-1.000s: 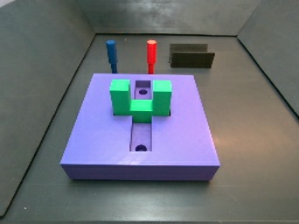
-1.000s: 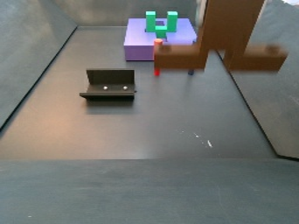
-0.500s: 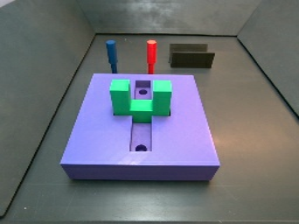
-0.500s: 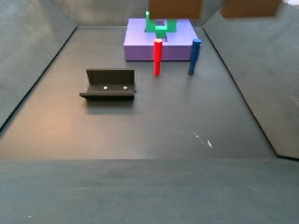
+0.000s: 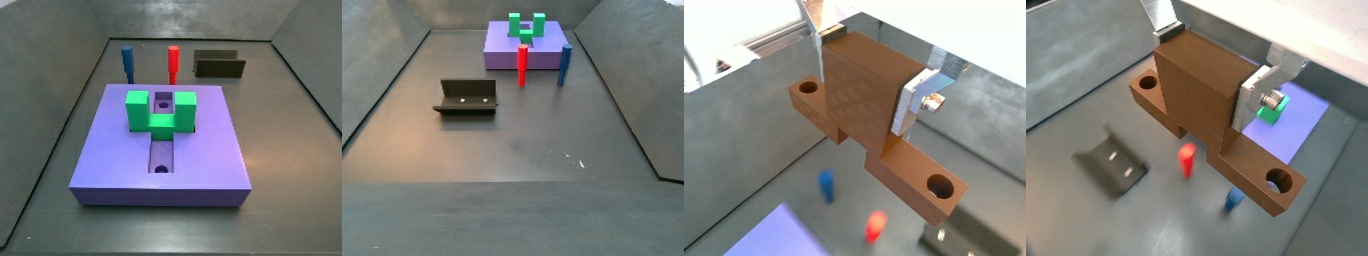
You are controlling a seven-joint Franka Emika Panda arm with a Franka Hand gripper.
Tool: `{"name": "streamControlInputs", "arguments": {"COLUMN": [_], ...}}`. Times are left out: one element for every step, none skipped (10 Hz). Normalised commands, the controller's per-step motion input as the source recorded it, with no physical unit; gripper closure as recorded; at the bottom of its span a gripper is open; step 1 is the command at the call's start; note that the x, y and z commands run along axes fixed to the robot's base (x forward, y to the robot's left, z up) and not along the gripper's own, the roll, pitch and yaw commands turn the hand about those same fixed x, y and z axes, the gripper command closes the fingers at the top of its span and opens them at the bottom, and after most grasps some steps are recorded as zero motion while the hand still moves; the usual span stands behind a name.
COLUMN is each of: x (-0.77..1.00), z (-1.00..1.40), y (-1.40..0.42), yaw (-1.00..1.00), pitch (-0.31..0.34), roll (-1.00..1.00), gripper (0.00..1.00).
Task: Pick up the brown object. Move up. Move to above the board. Insert the brown object.
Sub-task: Move to above the board, then insert the brown object.
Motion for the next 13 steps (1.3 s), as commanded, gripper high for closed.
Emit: {"name": "streamControlInputs", "arguments": {"x": [0.23,0.25,0.29,0.31,0.20,0.17,0.07,0.00,0.00,0.00,0.00,0.03,0.11], "z": [0.15,0.15,0.17,0.17,0.10,0.07,0.04,-0.03,-0.04,0.00,0.00,-0.03,-0.05], "y": [-1.40,-1.40,-1.40,-1.40,-0.72,-0.46,-0.18,-0.01,-0.07,-0.19,-0.15,-0.23,-0.23], "yaw": [0.01,0.01,0.01,0.01,0.00,0.00,0.01,0.00,0.00,-0.04,-0.27,-0.45,-0.68], "pitch": [0.095,0.121,0.153,0.154,0.153,0.146,0.088,-0.026,-0.046,-0.106,-0.176,-0.140,-0.116], "roll": [0.00,0.01,-0.01,0.01,0.04,0.03,0.03,0.00,0.05,0.06,0.00,0.06,0.11], "gripper": [1.00,1.00,1.00,1.00,1.00,1.00,1.00,1.00,1.00,1.00,1.00,1.00,1.00]}}
